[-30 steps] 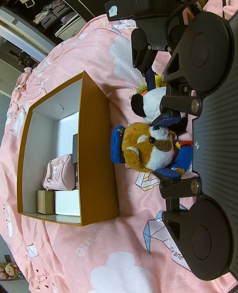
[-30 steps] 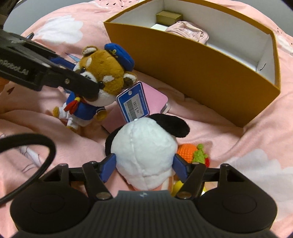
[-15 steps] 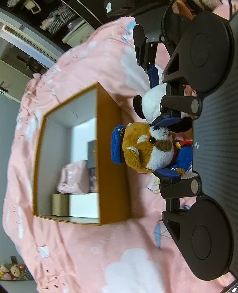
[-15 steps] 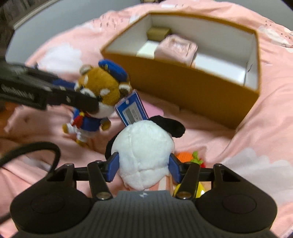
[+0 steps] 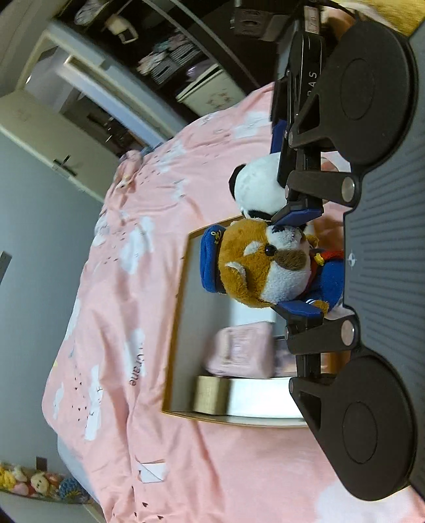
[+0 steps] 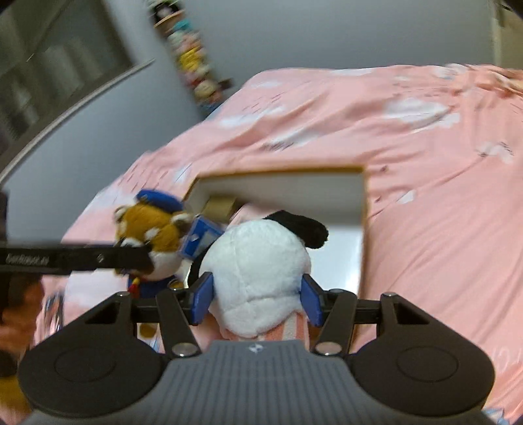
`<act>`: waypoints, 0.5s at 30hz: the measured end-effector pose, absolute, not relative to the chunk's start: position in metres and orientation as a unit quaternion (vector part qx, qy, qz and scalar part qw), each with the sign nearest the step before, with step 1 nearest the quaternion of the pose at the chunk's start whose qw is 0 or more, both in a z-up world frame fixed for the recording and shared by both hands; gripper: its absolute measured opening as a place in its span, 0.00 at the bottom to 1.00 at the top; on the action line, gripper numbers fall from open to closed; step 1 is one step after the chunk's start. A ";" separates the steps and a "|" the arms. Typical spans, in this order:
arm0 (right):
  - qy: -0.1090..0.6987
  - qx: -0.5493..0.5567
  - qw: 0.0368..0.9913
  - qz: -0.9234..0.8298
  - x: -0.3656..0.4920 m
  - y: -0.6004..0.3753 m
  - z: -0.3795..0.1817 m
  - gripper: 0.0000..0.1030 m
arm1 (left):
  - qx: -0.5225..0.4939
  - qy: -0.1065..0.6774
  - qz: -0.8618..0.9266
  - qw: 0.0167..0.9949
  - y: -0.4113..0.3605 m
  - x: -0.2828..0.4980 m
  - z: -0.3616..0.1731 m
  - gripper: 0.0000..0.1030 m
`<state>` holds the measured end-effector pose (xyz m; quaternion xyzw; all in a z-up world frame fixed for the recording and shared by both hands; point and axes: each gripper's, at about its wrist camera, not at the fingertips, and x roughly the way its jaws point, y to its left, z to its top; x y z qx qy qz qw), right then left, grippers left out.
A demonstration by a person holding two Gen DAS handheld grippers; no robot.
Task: Organize objects
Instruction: 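Carry the dog plush and panda plush over the orange box with both tools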
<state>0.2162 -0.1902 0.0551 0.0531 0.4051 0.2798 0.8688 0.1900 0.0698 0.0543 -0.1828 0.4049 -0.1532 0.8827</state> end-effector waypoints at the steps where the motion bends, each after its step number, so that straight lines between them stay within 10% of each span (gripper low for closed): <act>1: 0.404 0.064 0.873 0.267 0.227 -0.191 0.055 0.57 | -0.190 0.406 -0.149 0.881 0.070 0.200 0.052 0.52; 15: 0.448 0.121 0.872 0.159 0.330 -0.167 0.009 0.57 | -0.251 0.470 -0.099 0.840 0.065 0.319 -0.036 0.52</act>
